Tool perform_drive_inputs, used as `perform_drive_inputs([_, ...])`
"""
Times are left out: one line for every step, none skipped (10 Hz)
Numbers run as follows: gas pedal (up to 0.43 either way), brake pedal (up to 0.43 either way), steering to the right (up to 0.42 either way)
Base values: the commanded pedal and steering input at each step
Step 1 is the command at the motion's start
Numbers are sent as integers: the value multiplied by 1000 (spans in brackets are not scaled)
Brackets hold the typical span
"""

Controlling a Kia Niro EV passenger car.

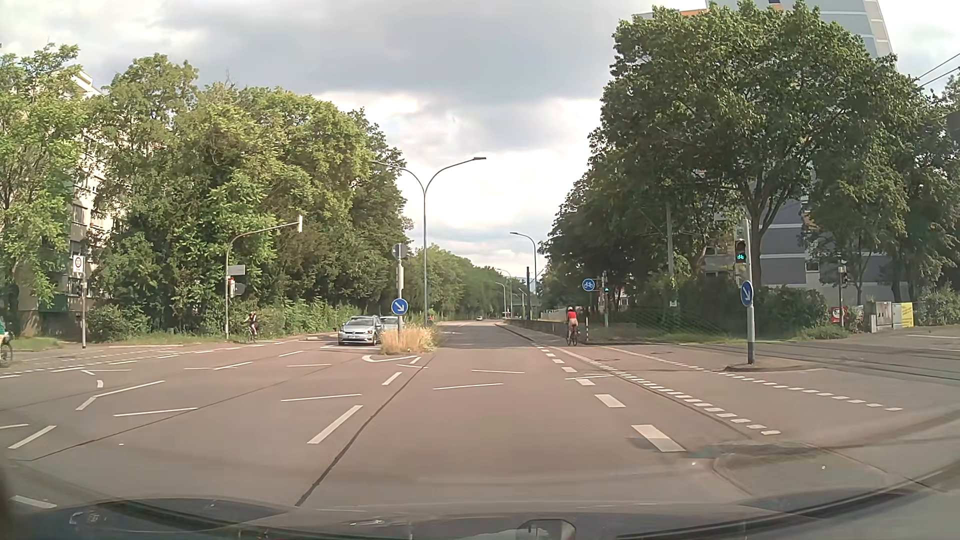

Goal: Follow the waypoints while adhering to traffic rules and regulations

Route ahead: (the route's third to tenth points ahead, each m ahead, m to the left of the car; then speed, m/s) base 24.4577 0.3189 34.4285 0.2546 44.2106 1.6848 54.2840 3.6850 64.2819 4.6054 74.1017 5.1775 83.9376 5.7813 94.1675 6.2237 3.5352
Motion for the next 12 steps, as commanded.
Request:
perform_drive_inputs([409, 0, 4])
perform_drive_inputs([409, 0, 4])
perform_drive_inputs([398, 0, 4])
perform_drive_inputs([398, 0, 4])
perform_drive_inputs([398, 0, 4])
perform_drive_inputs([398, 0, 4])
perform_drive_inputs([398, 0, 4])
perform_drive_inputs([378, 0, 4])
perform_drive_inputs([358, 0, 4])
perform_drive_inputs([339, 0, 4])
perform_drive_inputs([339, 0, 4])
perform_drive_inputs([339, 0, 4])
